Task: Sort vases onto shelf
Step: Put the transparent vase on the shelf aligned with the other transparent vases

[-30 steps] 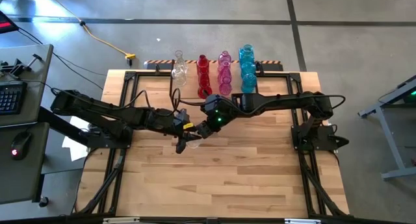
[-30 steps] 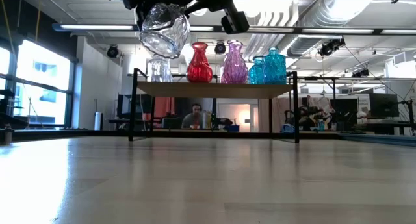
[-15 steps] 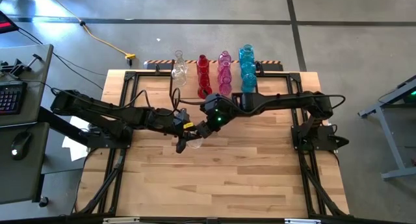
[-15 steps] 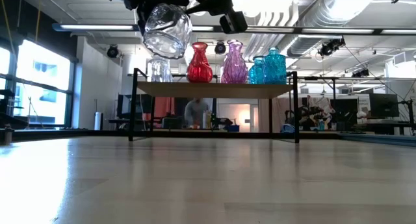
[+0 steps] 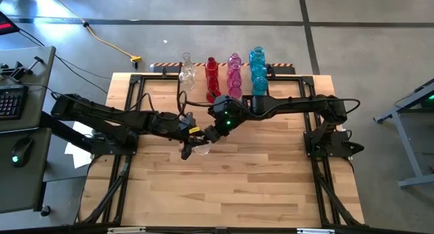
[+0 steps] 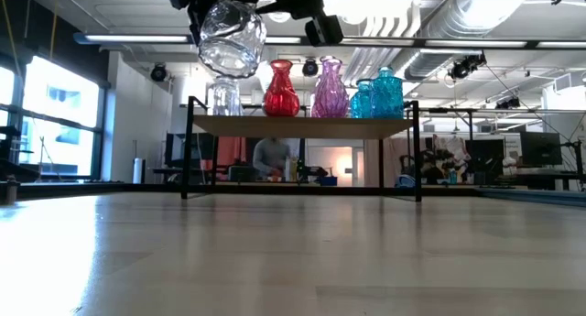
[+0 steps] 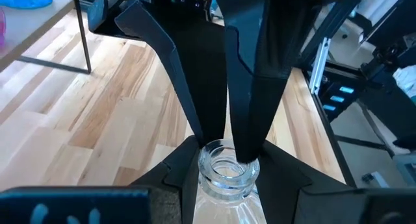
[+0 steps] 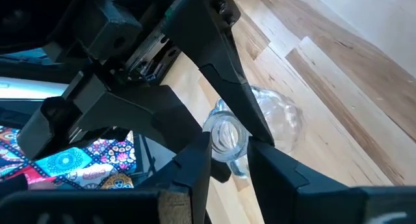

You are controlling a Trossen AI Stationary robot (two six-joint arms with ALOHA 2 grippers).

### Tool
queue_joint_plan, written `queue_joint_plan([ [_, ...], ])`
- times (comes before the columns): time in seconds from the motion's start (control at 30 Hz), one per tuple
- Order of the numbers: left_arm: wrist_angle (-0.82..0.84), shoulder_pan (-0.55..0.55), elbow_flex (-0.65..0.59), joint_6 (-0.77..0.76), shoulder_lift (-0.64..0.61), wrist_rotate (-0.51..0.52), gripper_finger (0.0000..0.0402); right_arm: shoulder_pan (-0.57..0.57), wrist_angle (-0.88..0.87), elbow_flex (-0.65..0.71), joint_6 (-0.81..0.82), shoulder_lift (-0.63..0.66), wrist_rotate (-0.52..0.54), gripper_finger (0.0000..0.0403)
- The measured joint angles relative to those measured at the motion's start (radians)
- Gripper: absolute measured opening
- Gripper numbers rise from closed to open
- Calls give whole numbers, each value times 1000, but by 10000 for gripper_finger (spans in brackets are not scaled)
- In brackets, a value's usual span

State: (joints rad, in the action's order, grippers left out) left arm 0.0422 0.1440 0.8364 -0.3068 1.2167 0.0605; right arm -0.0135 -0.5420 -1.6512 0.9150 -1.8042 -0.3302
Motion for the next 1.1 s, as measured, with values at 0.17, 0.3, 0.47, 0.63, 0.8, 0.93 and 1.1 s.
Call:
queue_joint_plan([
  [0.17, 48, 0, -2, 3, -7, -2, 110, 0, 25, 0, 0, 0, -14, 104],
  [0.3, 59, 0, -2, 4, -7, -1, 110, -3, 45, 0, 3, 1, -15, 104],
  [0.47, 76, 0, -2, 23, -7, 5, 110, -22, 48, 0, 41, 1, -24, 104],
  [0.63, 94, 0, -2, 31, -14, 26, 110, -41, 91, 0, 62, 1, -98, 103],
  [0.8, 168, 0, -2, 44, -63, 116, 110, -46, 178, 1, 83, 1, -191, 103],
  [0.93, 211, -4, -2, 72, -124, 214, 110, -46, 241, 1, 99, 9, -213, 103],
  [1.1, 250, -35, -2, 76, -202, 268, 110, -46, 281, 2, 94, 57, -196, 103],
])
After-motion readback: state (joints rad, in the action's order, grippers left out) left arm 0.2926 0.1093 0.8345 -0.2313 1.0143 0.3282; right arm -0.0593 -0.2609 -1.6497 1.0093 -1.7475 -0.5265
